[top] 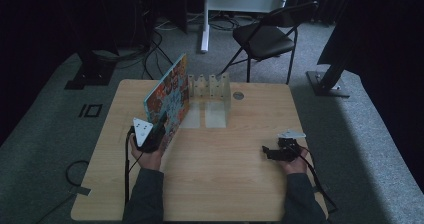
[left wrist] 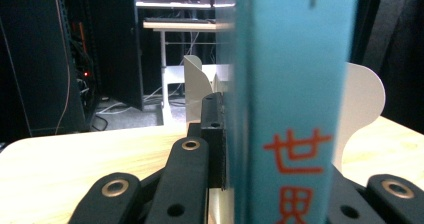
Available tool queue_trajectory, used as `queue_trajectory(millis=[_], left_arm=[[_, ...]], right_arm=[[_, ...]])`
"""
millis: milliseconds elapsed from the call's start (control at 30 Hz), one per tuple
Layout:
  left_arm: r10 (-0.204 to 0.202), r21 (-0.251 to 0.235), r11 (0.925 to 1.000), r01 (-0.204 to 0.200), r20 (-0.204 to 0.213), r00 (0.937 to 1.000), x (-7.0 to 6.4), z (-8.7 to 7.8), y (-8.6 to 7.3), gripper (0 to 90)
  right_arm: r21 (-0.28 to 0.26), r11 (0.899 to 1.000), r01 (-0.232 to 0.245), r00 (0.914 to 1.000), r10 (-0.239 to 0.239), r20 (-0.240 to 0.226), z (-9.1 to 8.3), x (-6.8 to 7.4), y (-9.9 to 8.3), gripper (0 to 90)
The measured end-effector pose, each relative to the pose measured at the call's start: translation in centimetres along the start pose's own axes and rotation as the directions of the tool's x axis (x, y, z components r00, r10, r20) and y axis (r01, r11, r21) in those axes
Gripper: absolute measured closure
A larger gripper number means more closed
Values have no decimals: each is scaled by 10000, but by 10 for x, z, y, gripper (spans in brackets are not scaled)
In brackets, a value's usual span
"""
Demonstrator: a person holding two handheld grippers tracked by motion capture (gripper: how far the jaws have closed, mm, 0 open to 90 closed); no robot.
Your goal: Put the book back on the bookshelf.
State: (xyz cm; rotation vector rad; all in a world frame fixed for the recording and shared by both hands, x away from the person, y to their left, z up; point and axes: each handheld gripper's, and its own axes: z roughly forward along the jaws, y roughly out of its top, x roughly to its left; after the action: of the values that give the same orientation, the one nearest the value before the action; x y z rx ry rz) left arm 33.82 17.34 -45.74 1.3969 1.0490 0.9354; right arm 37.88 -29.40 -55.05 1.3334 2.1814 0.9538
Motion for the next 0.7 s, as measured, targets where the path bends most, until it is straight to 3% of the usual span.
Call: queue_trajectory(millis=[367, 700], left_arm=[[-113, 17, 9999, 114, -243, 9996, -5, 7, -1, 808], [38, -5, 10000, -39, -664, 9978, -13, 10, -2, 808]], right_arm=[[3, 10000, -7, 10000, 7, 0, 0, 0, 0, 163], [3, 10000, -8, 10000, 8, 2, 0, 0, 0, 163]])
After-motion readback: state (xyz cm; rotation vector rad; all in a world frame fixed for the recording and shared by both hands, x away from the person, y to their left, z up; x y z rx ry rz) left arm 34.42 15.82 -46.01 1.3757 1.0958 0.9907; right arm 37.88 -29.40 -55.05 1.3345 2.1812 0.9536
